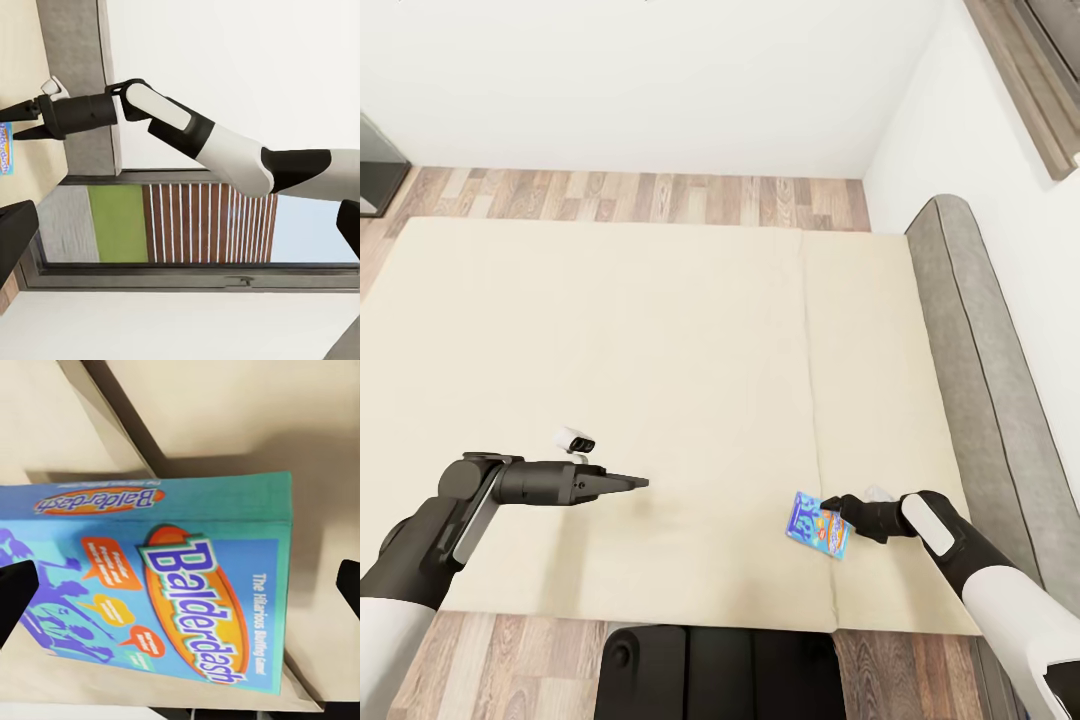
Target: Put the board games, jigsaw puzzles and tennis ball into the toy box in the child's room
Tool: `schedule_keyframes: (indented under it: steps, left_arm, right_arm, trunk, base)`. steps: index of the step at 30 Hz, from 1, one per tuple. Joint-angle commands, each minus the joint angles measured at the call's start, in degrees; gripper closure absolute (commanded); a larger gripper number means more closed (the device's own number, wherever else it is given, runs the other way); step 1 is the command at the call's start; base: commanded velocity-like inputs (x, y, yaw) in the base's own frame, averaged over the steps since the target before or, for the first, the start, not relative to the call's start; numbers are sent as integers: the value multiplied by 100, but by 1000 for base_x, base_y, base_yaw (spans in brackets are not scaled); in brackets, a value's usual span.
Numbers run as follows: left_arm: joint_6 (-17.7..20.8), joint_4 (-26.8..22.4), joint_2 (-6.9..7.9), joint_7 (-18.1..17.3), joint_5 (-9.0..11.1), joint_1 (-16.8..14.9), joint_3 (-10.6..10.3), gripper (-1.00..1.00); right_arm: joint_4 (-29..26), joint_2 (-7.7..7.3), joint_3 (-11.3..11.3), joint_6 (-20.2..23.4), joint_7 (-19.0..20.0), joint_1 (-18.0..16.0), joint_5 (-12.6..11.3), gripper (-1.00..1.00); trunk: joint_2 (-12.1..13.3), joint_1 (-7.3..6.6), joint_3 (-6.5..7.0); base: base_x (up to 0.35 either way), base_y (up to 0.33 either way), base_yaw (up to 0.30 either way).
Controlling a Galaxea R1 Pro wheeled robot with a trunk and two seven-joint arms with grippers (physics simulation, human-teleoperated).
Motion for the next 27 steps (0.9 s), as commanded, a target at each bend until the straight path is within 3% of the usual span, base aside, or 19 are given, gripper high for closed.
schedule_keyframes:
  steps: [1, 27]
  left_arm:
    - [61, 0, 5, -22, 3, -3, -11, -100]
    - [61, 0, 4, -22, 3, -3, -11, -100]
  right_arm:
    - [-4, -7, 23, 11, 36, -3, 33, -100]
    - [5, -1, 22, 2, 380, -3, 33, -100]
  trunk:
    - [-9, 3, -5]
    - [-9, 3, 0]
  base:
    - [0, 0, 0]
    - [0, 0, 0]
